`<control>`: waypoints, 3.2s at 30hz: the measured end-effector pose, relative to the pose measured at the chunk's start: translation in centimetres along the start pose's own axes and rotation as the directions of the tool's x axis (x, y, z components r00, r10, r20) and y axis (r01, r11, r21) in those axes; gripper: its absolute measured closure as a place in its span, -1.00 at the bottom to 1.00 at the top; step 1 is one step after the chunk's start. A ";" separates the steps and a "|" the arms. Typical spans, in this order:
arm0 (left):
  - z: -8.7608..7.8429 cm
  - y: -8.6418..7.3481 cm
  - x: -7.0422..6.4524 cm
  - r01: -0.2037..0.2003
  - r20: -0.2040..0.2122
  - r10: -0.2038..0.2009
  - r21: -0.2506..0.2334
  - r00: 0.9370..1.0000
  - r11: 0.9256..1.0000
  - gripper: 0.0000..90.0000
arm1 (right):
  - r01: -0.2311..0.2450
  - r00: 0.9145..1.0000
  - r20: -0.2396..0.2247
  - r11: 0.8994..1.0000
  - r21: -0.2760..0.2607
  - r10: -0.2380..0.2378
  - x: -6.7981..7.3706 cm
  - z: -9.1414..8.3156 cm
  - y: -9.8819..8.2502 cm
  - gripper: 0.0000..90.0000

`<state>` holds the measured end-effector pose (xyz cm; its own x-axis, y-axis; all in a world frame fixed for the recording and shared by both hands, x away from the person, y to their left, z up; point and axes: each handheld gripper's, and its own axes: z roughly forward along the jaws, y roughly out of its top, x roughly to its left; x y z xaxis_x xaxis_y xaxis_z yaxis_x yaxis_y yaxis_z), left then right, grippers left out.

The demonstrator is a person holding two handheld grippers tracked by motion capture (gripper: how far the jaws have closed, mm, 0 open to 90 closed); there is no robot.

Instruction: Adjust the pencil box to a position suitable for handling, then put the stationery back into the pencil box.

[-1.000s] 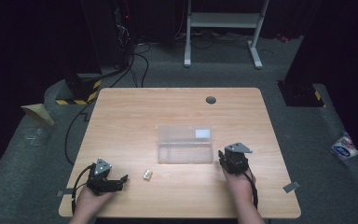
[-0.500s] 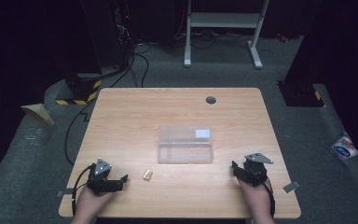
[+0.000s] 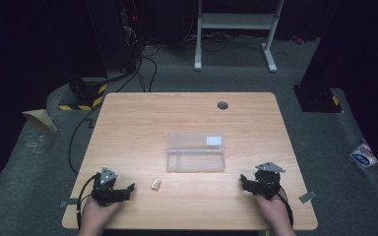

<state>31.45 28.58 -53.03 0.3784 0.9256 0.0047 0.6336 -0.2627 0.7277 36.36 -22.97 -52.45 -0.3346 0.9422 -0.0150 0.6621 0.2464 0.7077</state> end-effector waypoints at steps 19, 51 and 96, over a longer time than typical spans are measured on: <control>-0.5 -0.1 0.5 0.009 -0.009 -0.009 0.008 1.000 1.000 -0.70 | 0.038 0.999 -0.037 0.999 0.000 -0.038 0.1 0.0 0.0 -0.69; -1.6 3.1 -5.2 -0.017 0.091 0.025 -0.090 0.996 0.996 -0.67 | 0.042 0.998 -0.042 0.999 -0.003 -0.042 0.0 0.0 0.0 -0.69; 1.7 2.7 -9.2 -0.037 0.089 0.039 -0.023 0.995 0.999 0.01 | 0.056 0.997 -0.057 0.998 0.004 -0.055 0.1 0.0 0.0 -0.70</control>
<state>30.82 18.95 -52.28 0.4612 0.8868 -0.0281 0.6039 -0.2905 0.7423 36.30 -22.93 -52.43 -0.4081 0.9128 -0.0142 0.6450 0.2993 0.7031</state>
